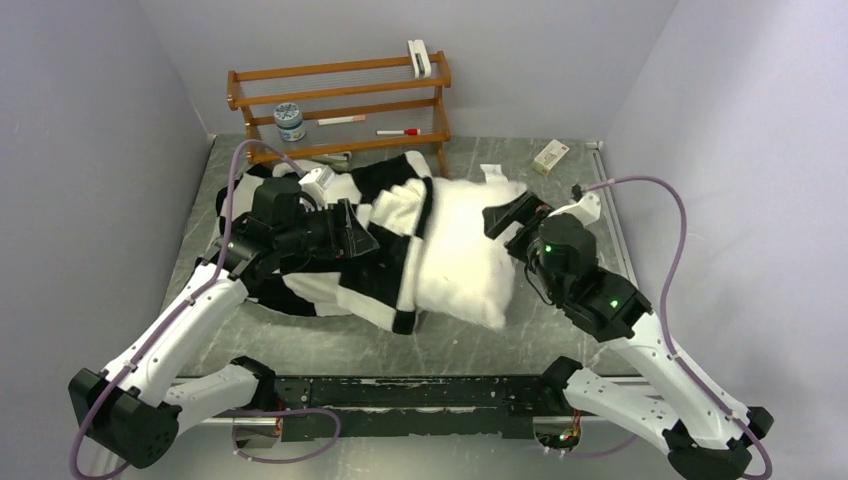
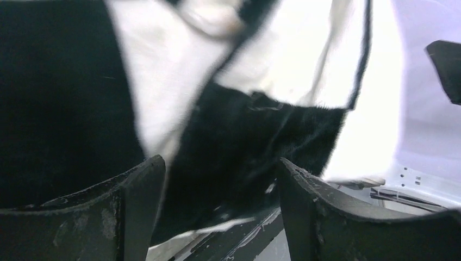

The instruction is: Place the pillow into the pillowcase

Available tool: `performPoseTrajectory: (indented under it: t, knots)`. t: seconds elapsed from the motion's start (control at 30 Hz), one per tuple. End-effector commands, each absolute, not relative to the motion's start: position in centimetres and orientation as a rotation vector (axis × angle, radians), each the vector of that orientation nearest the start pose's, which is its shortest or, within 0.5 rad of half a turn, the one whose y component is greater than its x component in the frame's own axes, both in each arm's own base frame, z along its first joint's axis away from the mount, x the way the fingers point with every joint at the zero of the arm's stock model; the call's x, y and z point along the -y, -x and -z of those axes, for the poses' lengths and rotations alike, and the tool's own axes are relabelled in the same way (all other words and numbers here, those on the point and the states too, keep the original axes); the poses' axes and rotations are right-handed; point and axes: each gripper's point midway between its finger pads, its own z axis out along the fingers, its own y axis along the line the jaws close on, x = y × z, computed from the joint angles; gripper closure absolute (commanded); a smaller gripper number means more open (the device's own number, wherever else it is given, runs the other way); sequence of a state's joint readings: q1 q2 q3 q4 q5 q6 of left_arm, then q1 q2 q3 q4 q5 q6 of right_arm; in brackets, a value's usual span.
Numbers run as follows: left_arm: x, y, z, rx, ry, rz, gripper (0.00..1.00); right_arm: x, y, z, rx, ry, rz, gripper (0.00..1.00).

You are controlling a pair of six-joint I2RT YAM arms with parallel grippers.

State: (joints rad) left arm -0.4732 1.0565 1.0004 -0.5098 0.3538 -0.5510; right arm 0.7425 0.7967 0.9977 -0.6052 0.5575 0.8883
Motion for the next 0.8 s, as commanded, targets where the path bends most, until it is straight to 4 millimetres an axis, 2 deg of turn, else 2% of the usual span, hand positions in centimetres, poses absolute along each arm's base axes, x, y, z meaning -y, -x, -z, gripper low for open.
performPoseTrajectory:
  t: [0.0, 0.1, 0.2, 0.3, 0.43, 0.53, 0.63, 0.77]
  knots:
    - [22.4, -24.4, -27.2, -2.130, -0.130, 1.049, 0.23, -14.2, -25.5, -36.1, -1.684, -0.480, -0.663, 0.07]
    - [22.1, -24.8, -27.7, -2.125, -0.114, 1.019, 0.22, -15.7, -26.0, -35.2, -1.717, -0.371, -0.652, 0.07]
    - [21.8, -25.1, -25.7, -2.198, -0.124, 0.955, 0.21, -17.5, -26.2, -32.4, -1.797, -0.263, -0.645, 0.07]
    - [22.9, -24.7, -24.3, -2.224, -0.155, 1.017, 0.18, -17.4, -26.5, -29.4, -1.867, -0.225, -0.597, 0.07]
    - [25.0, -23.6, -23.5, -2.202, -0.200, 1.061, 0.16, -16.3, -27.4, -26.1, -1.950, -0.208, -0.579, 0.07]
    - [26.3, -22.8, -22.0, -2.227, -0.251, 1.025, 0.15, -15.4, -27.8, -24.0, -2.002, -0.223, -0.600, 0.07]
    - [27.7, -22.0, -20.4, -2.244, -0.314, 0.958, 0.14, -12.9, -28.0, -21.2, -2.055, -0.285, -0.590, 0.06]
    - [28.6, -22.3, -18.0, -2.246, -0.336, 0.885, 0.14, -9.2, -27.9, -17.5, -2.093, -0.384, -0.560, 0.06]
